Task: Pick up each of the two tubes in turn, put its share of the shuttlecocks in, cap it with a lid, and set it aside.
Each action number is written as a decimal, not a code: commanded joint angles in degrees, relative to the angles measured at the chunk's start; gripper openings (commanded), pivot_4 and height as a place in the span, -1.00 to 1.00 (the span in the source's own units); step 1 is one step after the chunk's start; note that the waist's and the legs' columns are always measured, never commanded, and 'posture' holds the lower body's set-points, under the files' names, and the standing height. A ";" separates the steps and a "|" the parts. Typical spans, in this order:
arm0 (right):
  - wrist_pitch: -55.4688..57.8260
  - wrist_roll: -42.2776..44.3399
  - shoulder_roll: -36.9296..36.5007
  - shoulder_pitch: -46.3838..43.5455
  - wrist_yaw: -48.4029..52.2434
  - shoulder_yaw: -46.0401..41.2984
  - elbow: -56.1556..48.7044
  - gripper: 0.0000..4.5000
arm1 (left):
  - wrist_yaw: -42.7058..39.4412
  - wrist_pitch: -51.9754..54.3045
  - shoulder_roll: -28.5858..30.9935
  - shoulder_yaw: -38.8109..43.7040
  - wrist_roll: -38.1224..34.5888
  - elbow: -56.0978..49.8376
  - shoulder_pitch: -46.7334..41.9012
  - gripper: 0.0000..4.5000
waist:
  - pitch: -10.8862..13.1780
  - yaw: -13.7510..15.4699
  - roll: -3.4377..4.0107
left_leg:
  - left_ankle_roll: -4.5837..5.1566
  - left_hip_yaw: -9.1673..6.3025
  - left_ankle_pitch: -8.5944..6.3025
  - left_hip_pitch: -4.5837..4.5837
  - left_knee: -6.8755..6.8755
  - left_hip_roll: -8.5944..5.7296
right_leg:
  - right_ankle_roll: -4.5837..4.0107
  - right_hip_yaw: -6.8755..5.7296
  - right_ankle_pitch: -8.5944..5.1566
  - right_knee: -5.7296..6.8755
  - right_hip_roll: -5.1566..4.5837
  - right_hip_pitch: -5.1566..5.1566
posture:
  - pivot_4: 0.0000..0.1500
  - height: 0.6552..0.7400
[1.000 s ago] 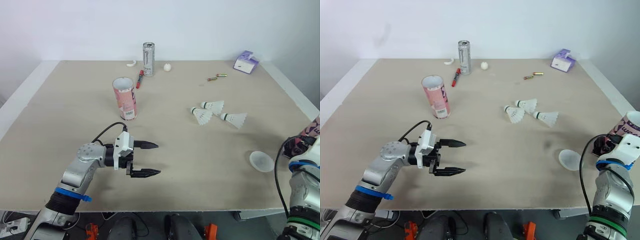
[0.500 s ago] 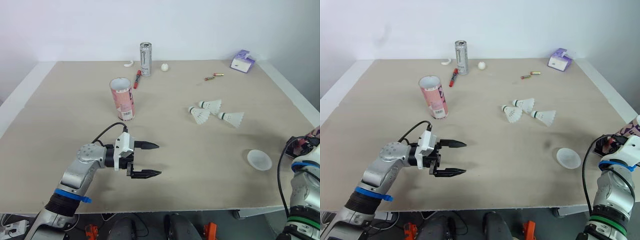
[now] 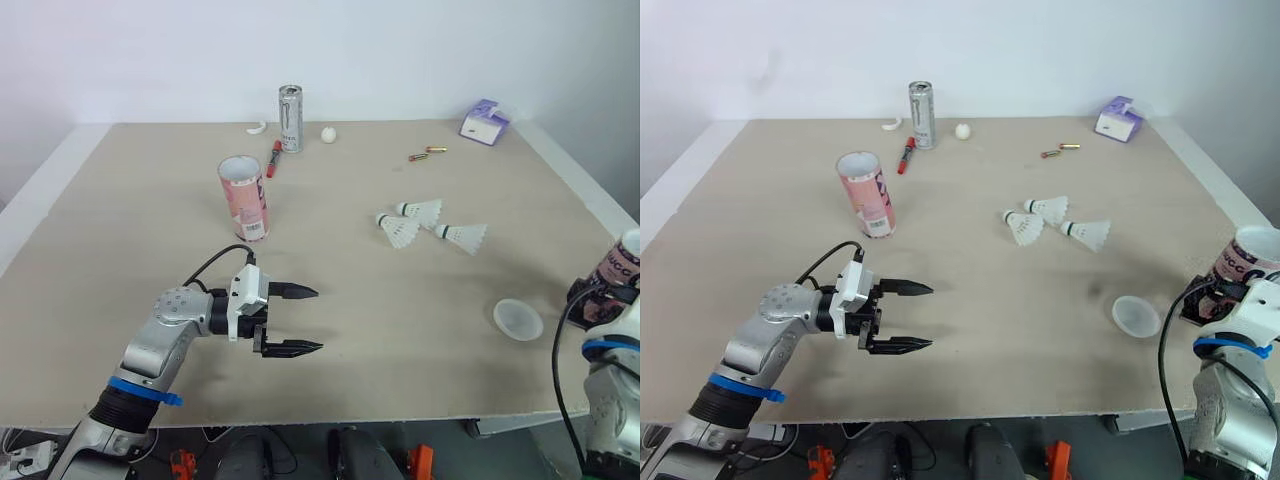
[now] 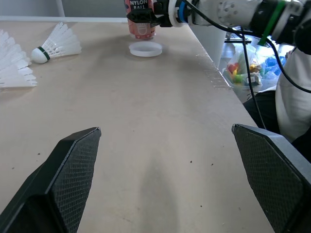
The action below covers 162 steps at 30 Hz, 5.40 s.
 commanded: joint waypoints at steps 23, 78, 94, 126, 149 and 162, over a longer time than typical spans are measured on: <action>12.91 4.49 5.12 9.07 -2.35 -1.12 -22.68 0.99 | -0.29 0.22 -0.19 -0.08 -0.85 0.18 -1.55 1.00 | -0.01 -0.02 0.02 | 0.02 0.03 0.01 -0.01 0.00 -0.06 | 0.00 0.27 -0.07 0.00 0.09 0.00 | 1.00 1.00; -12.21 3.29 -3.00 -30.15 65.00 37.55 11.31 0.99 | 46.81 4.71 -7.73 14.93 10.74 15.13 -8.00 1.00 | 0.10 0.14 -0.34 | 0.07 0.03 -0.05 -0.08 0.07 -0.11 | -0.09 0.30 0.25 0.09 0.19 -0.01 | 1.00 1.00; -12.06 2.33 -3.53 -29.71 62.95 37.03 10.01 0.99 | 46.23 -0.93 -9.11 13.47 14.33 32.37 -19.32 1.00 | 0.10 0.11 -0.34 | 0.07 0.03 -0.05 -0.10 0.07 -0.15 | -0.08 0.31 0.25 0.09 0.18 -0.02 | 1.00 1.00; -11.03 2.50 -5.24 -28.62 62.30 36.81 7.85 0.99 | 43.62 -16.36 -11.24 13.78 18.18 67.34 -38.96 1.00 | 0.11 0.11 -0.37 | 0.07 -0.03 -0.06 -0.19 0.07 -0.48 | 0.03 0.27 0.19 0.10 0.06 -0.04 | 1.00 1.00; -7.48 5.07 -7.17 -22.63 60.36 34.31 -0.87 1.00 | 27.93 -24.80 -6.25 8.68 21.07 56.02 -32.56 0.36 | 0.11 0.12 -0.37 | 0.06 -0.05 -0.06 -0.22 0.06 -0.51 | 0.06 0.25 0.17 0.10 -0.02 -0.04 | 1.00 1.00; -2.00 8.47 -8.95 -13.45 56.72 33.05 -15.46 1.00 | 4.88 -13.68 1.02 -3.77 21.17 23.83 -22.96 0.36 | 0.11 0.12 -0.36 | 0.07 -0.05 -0.06 -0.18 0.15 -0.47 | 0.17 0.28 0.13 0.15 -0.07 -0.02 | 1.00 1.00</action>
